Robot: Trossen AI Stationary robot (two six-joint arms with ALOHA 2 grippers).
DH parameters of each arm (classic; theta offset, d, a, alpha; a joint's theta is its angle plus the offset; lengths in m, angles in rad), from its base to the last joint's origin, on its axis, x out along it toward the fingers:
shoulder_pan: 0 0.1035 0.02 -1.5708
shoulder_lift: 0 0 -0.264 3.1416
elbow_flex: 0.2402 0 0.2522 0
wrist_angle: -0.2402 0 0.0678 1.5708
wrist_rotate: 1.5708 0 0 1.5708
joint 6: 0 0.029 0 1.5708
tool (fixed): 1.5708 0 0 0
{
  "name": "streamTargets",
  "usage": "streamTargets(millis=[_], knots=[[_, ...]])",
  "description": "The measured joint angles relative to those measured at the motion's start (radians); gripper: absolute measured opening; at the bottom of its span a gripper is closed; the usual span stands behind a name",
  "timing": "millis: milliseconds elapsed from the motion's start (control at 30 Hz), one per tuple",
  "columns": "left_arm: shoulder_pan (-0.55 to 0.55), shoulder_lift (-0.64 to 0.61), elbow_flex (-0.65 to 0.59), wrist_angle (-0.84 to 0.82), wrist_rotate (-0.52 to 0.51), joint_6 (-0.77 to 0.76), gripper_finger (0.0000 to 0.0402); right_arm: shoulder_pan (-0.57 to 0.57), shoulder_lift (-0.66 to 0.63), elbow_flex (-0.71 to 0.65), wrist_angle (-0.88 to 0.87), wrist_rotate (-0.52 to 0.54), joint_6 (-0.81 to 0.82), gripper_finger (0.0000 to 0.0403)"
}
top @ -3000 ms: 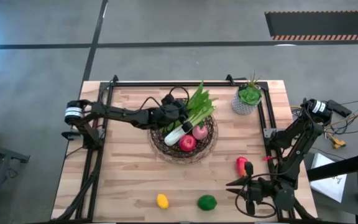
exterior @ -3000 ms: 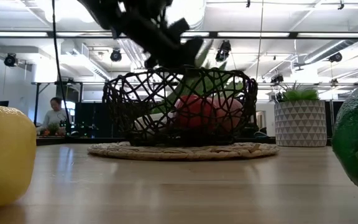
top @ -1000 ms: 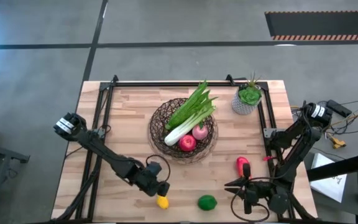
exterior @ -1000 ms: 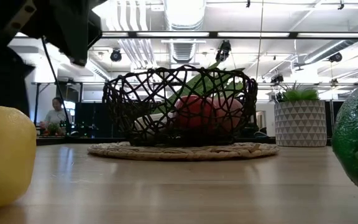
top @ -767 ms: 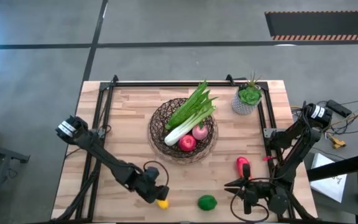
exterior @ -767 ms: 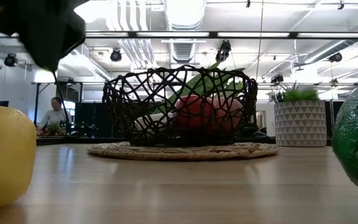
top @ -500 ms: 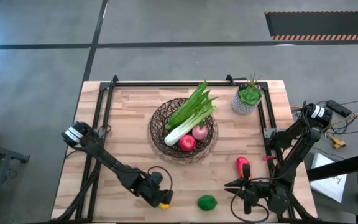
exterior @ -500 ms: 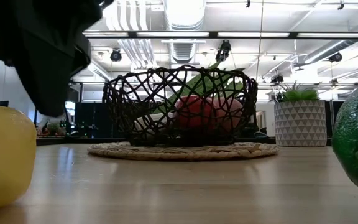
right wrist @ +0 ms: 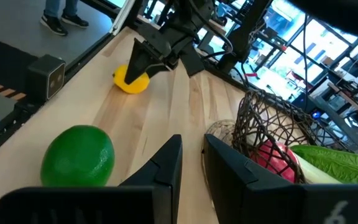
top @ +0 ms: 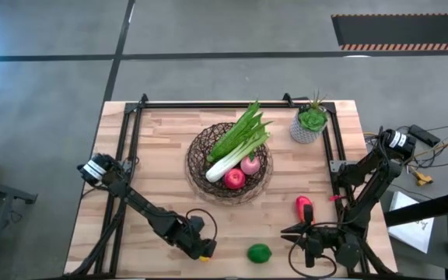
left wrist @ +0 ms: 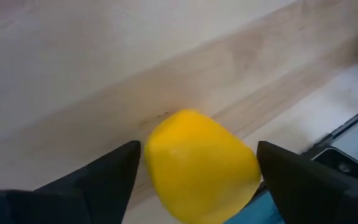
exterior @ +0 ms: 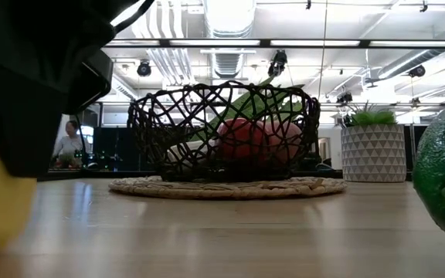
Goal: Build produce basket
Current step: Put the yellow lemon into the black mesh basket
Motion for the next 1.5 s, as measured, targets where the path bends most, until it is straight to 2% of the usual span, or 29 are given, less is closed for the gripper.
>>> streamTargets(millis=[200,367,533,633,733,900,1000,1167,1333,1500], knots=[[0.001,-0.002,-0.005,-0.008,0.004,0.005,0.0241,0.000,0.000,0.000,0.000,0.000,0.000,0.0057],[0.012,-0.012,-0.006,-0.031,0.004,0.076,0.0193,0.000,0.000,0.000,0.000,0.000,0.000,0.0057],[0.034,-0.067,0.006,-0.156,-0.023,0.194,0.0191,0.000,0.000,0.000,-0.001,0.000,0.000,0.0057],[0.047,-0.140,0.017,-0.168,-0.066,0.263,0.0195,0.000,0.000,-0.001,-0.001,0.000,0.000,0.0057],[0.064,-0.210,0.038,-0.137,-0.165,0.414,0.0196,0.000,0.000,-0.001,0.000,0.000,0.009,0.0057],[0.121,-0.322,0.078,-0.089,-0.413,0.777,0.0197,0.000,0.000,-0.001,0.001,0.001,0.026,0.0057],[0.188,-0.353,0.102,-0.090,-0.500,0.991,0.0198,0.000,0.000,-0.001,0.001,0.001,0.033,0.0057],[0.337,-0.349,0.094,-0.104,-0.512,1.225,0.0198,0.000,-0.001,-0.001,0.004,0.003,0.061,0.0057],[0.442,-0.299,0.059,-0.187,-0.487,1.240,0.0198,0.000,-0.001,-0.001,0.001,0.020,0.104,0.0057],[0.467,-0.238,0.007,-0.172,-0.437,1.242,0.0198,0.000,-0.003,-0.003,0.001,0.021,0.104,0.0057]])
